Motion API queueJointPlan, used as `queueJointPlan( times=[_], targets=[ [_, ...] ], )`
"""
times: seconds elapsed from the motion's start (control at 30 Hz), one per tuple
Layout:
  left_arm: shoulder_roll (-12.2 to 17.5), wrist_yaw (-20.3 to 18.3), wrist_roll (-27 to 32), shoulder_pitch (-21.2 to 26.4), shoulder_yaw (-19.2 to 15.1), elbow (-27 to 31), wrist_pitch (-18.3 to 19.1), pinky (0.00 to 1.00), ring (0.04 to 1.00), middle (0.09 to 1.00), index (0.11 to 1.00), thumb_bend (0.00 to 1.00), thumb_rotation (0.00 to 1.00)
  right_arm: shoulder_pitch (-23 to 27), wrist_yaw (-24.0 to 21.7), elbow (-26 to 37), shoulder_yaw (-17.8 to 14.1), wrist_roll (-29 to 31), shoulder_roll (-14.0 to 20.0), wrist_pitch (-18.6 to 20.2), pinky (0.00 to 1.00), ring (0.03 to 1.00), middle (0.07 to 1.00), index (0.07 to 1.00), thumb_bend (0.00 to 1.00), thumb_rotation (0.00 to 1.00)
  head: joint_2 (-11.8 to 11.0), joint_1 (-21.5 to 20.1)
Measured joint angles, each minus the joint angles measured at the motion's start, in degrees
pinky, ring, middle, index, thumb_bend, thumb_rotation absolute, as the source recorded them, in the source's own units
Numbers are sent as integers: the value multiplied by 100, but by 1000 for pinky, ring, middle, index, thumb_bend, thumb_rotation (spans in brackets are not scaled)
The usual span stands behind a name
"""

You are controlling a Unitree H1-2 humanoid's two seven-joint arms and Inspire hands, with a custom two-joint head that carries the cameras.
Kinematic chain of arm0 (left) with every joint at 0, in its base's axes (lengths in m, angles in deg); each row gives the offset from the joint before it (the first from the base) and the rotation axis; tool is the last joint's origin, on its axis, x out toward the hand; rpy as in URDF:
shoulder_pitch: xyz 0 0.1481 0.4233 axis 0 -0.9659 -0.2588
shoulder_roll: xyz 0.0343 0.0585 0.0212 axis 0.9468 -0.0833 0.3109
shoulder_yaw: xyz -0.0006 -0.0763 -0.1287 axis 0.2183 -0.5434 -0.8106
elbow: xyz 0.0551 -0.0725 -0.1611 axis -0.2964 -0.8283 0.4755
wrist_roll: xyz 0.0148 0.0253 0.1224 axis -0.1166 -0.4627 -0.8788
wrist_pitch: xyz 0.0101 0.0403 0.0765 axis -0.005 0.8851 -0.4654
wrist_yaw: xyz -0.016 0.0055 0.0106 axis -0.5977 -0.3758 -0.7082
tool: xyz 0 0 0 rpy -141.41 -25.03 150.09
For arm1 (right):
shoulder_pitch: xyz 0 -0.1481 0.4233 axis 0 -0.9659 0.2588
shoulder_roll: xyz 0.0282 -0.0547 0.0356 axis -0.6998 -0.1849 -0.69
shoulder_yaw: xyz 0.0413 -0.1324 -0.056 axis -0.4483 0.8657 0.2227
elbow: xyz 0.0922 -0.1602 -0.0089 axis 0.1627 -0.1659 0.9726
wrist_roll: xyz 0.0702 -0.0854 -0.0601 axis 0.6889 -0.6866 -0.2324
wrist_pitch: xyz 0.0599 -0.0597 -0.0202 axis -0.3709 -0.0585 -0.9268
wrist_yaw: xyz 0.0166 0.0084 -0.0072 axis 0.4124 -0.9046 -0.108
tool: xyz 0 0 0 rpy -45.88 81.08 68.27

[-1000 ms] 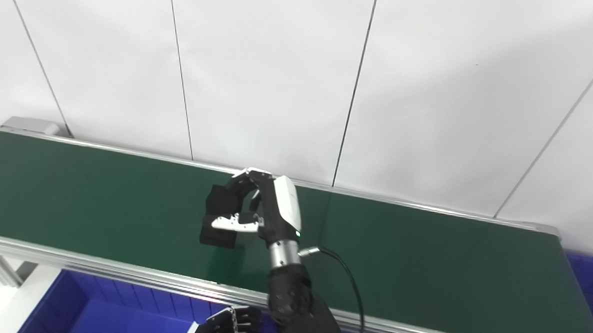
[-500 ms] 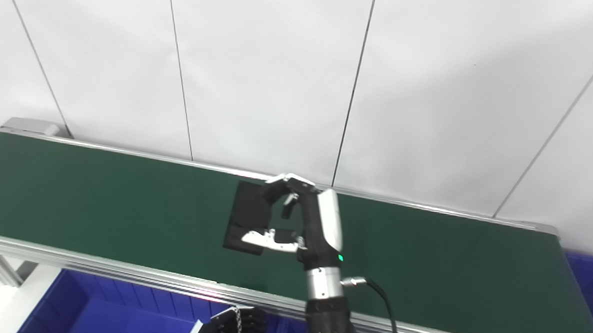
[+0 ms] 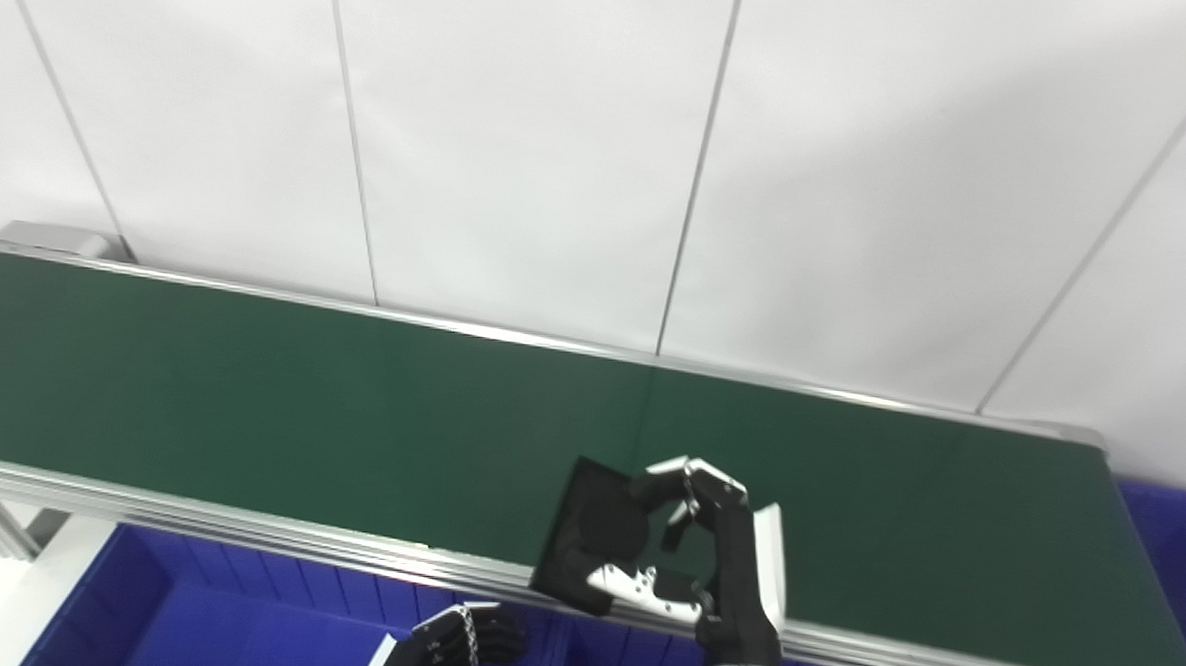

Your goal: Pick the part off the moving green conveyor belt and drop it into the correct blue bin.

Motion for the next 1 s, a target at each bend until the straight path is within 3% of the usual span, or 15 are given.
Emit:
queueJointPlan(
  times=[0.23, 0.47, 0.6, 0.83, 1.0],
  targets=[
    [28, -88, 7, -162, -30, 260, -4, 675, 642, 652, 662, 566, 0, -949, 156, 116, -123, -109, -4, -169, 156, 445, 247, 193, 506, 0, 245, -167],
    [71, -279, 215, -182, -76, 382, -5, 652, 636, 653, 660, 559, 0, -1297, 267, -366, -404, -90, 26, -227, 166, 445, 260, 200, 507, 0, 448, -229],
    [91, -358, 259, -187, -95, 393, -5, 663, 638, 647, 657, 571, 0, -1315, 326, -569, -536, -99, 20, -226, 173, 445, 265, 207, 507, 0, 623, -325],
    [132, -414, 263, -178, -122, 393, -5, 638, 628, 644, 652, 572, 0, -1182, 526, -850, -755, -155, -43, -216, 163, 445, 255, 200, 507, 0, 729, -457],
    [138, -425, 312, -167, -131, 411, -5, 640, 625, 645, 650, 577, 0, -895, 905, -1174, -948, -307, -129, -215, 141, 445, 229, 187, 509, 0, 782, -510]
  ],
)
